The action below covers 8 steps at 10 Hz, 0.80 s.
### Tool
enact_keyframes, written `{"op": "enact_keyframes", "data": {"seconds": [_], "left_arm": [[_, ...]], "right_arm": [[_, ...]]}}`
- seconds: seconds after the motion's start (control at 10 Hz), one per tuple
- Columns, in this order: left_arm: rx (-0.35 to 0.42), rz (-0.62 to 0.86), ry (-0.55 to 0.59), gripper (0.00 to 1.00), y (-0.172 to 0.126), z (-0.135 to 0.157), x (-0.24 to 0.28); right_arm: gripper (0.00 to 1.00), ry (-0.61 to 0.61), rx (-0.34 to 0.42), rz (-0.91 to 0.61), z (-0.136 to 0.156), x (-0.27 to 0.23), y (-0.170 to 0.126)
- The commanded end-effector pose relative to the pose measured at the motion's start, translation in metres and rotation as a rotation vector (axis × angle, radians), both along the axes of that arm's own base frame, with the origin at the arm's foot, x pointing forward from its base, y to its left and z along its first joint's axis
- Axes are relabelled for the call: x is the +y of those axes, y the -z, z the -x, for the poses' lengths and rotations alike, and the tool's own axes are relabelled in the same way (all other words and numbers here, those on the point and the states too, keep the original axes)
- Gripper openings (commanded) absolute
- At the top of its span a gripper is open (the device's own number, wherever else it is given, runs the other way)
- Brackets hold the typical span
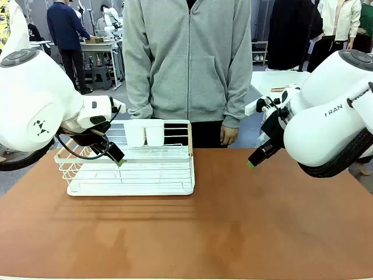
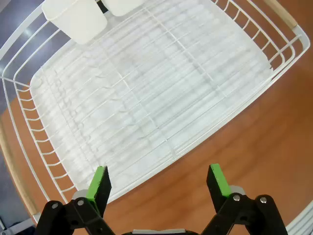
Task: Clean the table.
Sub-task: Pick up the Lint Roller when the human hands it over.
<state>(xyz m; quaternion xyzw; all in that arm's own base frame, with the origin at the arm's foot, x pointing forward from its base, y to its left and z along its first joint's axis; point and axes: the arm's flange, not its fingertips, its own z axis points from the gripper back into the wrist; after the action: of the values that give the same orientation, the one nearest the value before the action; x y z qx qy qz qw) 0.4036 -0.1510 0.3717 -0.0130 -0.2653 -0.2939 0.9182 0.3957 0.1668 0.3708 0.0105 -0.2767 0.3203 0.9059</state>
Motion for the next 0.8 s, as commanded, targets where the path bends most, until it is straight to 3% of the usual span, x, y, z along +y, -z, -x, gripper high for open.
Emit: {"op": "enact_keyframes", "data": {"seconds": [0.0, 0.7], "left_arm": [[0.000, 0.000, 0.000, 1.00, 0.0000, 0.0001, -0.0002], [0.000, 0.000, 0.000, 1.00, 0.0000, 0.0001, -0.0002]], "right_arm": [[1.00, 0.000, 0.000, 0.000, 0.0000, 0.0000, -0.0001], [1.00, 0.000, 0.000, 0.000, 0.0000, 0.0000, -0.0001]]}}
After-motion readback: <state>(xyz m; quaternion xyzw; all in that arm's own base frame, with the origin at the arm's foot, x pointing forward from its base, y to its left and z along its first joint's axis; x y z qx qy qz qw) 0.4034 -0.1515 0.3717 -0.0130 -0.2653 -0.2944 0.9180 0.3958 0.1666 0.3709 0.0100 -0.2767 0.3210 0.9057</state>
